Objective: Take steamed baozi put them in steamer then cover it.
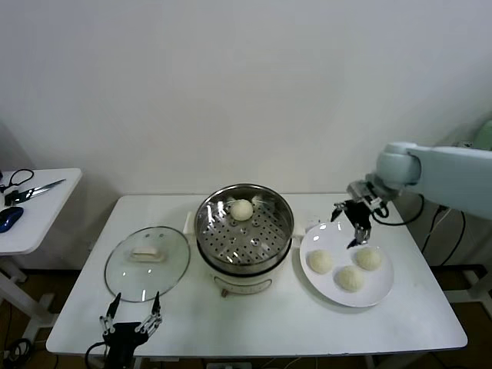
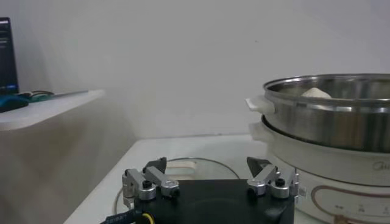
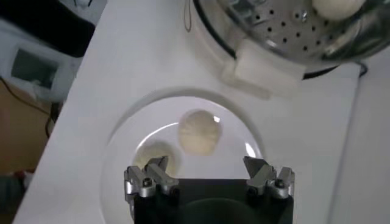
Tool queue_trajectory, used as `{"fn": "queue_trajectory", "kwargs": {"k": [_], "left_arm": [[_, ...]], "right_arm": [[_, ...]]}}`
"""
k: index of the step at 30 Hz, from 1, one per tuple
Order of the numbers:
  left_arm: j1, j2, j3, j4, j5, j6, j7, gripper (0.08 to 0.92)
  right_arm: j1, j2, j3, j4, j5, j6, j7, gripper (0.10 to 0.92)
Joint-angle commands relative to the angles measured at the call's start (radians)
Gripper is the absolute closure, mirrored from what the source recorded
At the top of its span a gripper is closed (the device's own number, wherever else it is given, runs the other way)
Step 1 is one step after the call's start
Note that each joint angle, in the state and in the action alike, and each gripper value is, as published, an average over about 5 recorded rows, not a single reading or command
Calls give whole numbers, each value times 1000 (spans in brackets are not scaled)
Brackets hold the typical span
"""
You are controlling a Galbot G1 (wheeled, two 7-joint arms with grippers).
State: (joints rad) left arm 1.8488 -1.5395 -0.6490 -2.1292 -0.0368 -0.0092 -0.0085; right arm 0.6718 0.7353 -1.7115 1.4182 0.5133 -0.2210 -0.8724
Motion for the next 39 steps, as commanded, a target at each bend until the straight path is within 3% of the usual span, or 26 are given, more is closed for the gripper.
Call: {"fn": "queue_trajectory", "kwargs": {"k": [1,10,24,39], "left_arm": [[2,0,1,3,3,-1,-1,177],[4,3,-7,9,5,-2,-1,177],[-2,2,-5,24,10,-8,-2,177],[1,-4,-4,21,15,-10,-7,177]], "right_arm": [[-183,-24,112,7,9,-184,61,203],[-279,87,195,-122,-30,-210,98,203],[-357,135,256,-191,-47,-225,129,206],[-356,142,282,-207,-56,-206,100,334]]}}
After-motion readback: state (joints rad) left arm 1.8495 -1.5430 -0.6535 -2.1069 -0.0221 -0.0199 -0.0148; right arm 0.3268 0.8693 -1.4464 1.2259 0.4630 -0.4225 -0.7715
